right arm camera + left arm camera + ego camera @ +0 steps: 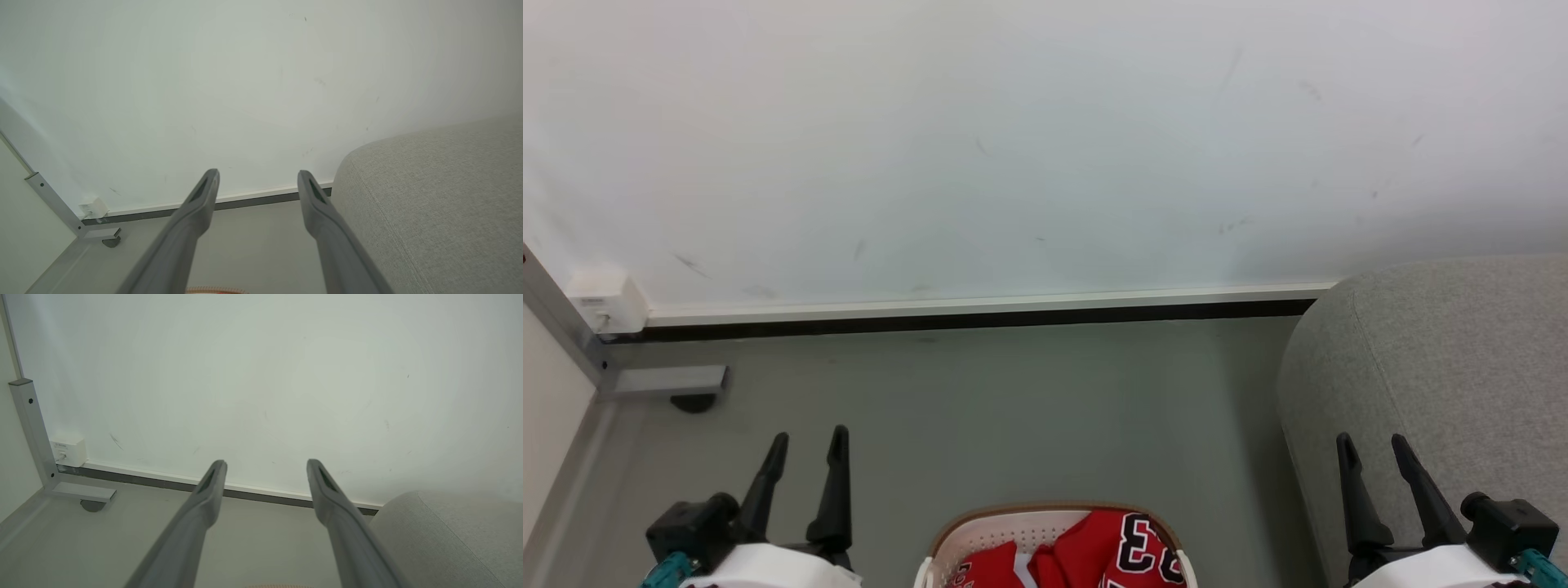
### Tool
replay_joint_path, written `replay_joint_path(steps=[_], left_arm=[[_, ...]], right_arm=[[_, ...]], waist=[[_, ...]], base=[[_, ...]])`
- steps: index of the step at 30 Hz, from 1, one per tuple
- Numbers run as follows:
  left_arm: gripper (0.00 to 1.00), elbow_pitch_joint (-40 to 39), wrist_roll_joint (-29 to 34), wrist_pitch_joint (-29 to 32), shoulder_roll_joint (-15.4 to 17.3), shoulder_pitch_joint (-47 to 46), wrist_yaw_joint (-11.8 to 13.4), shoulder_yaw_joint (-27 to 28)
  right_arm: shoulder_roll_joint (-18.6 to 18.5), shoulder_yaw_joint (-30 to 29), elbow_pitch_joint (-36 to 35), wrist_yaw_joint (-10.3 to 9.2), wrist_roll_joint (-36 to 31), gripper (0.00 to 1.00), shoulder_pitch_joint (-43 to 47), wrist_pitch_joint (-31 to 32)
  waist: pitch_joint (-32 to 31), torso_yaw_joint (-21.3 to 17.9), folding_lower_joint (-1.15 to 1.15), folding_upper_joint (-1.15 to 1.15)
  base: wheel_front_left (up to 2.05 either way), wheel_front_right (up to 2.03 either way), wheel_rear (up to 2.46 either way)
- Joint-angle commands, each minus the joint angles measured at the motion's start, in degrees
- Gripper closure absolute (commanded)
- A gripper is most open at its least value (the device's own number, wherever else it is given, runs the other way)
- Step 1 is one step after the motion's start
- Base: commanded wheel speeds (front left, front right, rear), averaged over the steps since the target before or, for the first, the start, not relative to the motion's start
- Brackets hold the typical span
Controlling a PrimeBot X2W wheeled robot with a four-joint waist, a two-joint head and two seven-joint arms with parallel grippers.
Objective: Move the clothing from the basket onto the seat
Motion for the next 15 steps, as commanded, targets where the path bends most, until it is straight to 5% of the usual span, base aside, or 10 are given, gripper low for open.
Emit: replay_joint_path(steps=[1, 15], left_arm=[[0.0, -0.2, 1.7, -0.5, 0.2, -0.8, -0.2, 0.1], [0.0, 0.1, 7.5, -2.2, -0.3, -0.9, -1.0, 0.6]], right_arm=[[0.0, -0.3, -0.1, -0.08, -1.8, 0.0, -0.8, -0.5], [1.1, -0.8, -0.2, -0.1, -7.9, 0.0, -0.3, -0.9]], waist=[[0.0, 0.0, 0.0, 0.0], [-0.4, -0.1, 0.0, 0.0]], base=[[0.0, 0.0, 0.0], [0.0, 0.0, 0.0]])
